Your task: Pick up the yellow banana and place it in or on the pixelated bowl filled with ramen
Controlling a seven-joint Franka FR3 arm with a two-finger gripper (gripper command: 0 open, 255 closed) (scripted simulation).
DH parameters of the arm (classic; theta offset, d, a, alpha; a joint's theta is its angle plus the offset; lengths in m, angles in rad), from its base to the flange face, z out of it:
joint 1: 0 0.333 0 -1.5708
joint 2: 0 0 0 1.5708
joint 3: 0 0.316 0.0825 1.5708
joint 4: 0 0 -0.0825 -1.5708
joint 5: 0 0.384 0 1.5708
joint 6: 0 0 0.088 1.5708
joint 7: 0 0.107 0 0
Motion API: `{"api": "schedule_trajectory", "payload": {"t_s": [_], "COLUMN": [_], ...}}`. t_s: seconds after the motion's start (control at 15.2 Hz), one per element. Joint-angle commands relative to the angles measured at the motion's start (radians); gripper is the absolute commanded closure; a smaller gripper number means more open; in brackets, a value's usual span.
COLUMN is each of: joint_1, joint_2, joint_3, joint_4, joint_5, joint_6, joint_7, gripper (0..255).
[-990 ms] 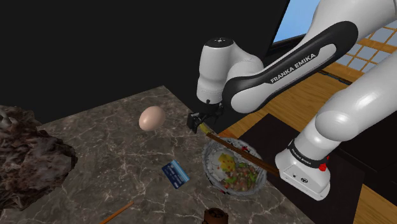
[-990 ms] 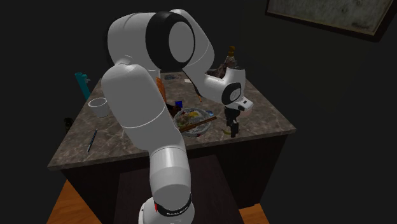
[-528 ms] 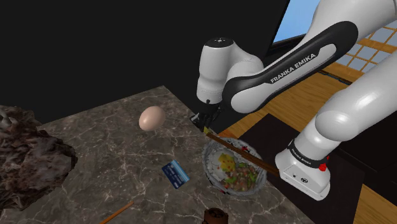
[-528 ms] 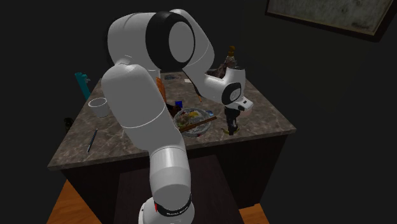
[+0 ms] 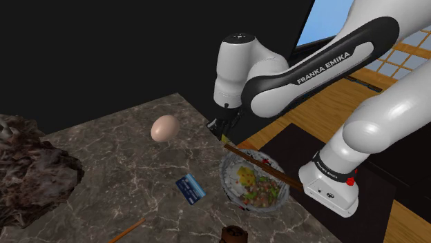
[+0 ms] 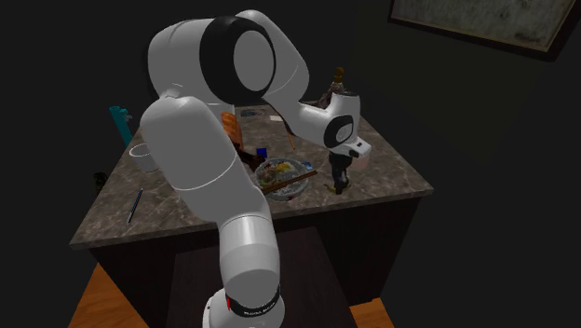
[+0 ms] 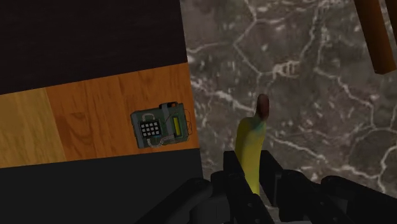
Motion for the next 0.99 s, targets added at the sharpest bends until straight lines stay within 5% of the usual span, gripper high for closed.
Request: {"api": "schedule_trajectory", "payload": {"t_s": [0.0, 0.92], "joint_1": [0.01, 0.046], "joint_2": [-0.028, -0.17], "joint_3": [-0.013, -0.09], "joint_4": [0.007, 0.102], "joint_5": [0.017, 0.061], "joint_6": [-0.032, -0.26], "joint_7": [-0.016, -0.07], "gripper": [255, 255]}}
